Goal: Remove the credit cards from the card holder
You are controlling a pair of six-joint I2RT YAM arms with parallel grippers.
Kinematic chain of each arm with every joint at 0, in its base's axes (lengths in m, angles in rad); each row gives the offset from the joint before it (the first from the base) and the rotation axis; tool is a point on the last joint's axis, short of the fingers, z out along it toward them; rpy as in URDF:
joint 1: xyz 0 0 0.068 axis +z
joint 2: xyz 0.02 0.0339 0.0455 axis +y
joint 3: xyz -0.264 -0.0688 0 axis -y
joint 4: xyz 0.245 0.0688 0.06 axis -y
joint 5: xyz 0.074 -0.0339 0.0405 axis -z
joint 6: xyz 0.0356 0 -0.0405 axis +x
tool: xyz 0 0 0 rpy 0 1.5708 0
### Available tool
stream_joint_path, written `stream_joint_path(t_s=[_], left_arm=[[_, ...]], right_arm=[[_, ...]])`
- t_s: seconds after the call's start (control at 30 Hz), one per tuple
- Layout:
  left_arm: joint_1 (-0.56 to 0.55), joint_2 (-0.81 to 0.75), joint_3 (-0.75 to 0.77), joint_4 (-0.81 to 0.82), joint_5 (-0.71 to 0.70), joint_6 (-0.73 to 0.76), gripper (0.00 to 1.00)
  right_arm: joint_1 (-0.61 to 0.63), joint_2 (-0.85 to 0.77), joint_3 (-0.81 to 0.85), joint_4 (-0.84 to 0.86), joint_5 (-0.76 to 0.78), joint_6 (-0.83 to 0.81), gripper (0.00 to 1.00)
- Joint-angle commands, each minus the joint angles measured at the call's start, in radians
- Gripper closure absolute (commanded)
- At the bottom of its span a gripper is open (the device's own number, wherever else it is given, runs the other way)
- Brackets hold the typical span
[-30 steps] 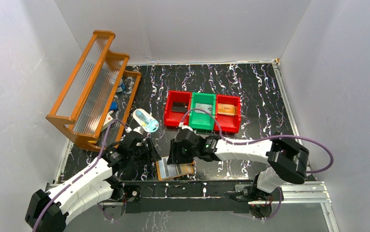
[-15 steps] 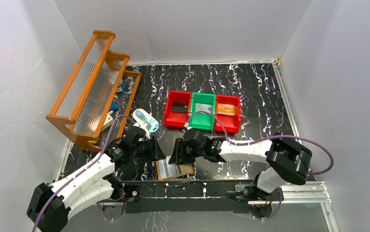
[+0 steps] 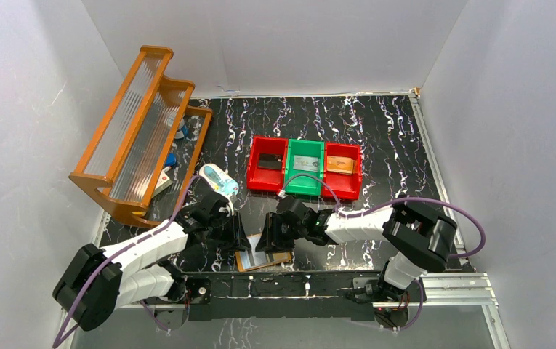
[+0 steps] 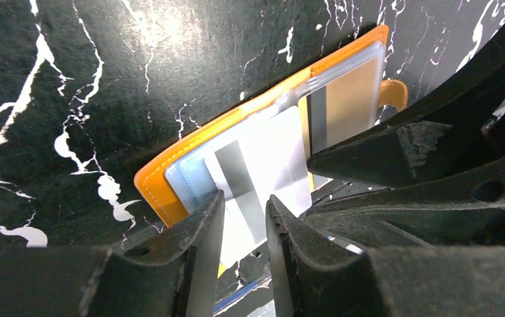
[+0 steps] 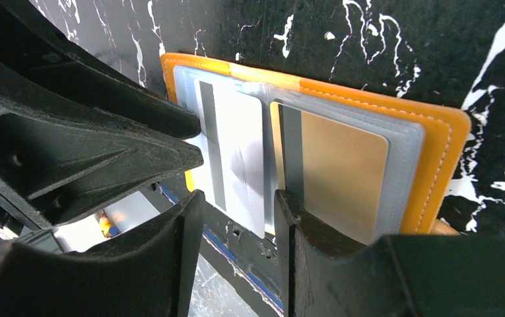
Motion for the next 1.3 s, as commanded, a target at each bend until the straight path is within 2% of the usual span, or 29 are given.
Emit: stream_joint_path(t_s=[0.0,0.23,0.5,0.73,0.9,1.27], left_arm=[[-0.006,0.011,-0.027,-0.005,-0.013,0.006,0.72],[-0.008,0.033,-0.049,0.0,-0.029,0.006,0.77],[-0.009,0.023,-0.053,-0.01,-0.051,0.001,0.8],[-0.009,0.025,-0.049,-0.023,-0.056,0.01,0.81],[-0.009,0.022,-0.031,-0.035,-0.056,0.017,0.81],[-0.009,-0.045,0.027,-0.111,-0.063,0.021,0.78]], right_arm=[[-0.005,0.023,-0.008,-0.013,0.019,0.006,0.49],[-0.006,0.029,-0.039,0.078,-0.012,0.016,0.54],[-0.03,-0.011,-0.106,0.177,-0.033,0.049,0.67],[-0.059,-0.026,-0.171,0.332,-0.106,0.074,0.87],[-0.069,-0.005,-0.194,0.421,-0.145,0.103,0.92],[-0.103,-0.111,-0.214,0.271,-0.091,0.053,0.93]])
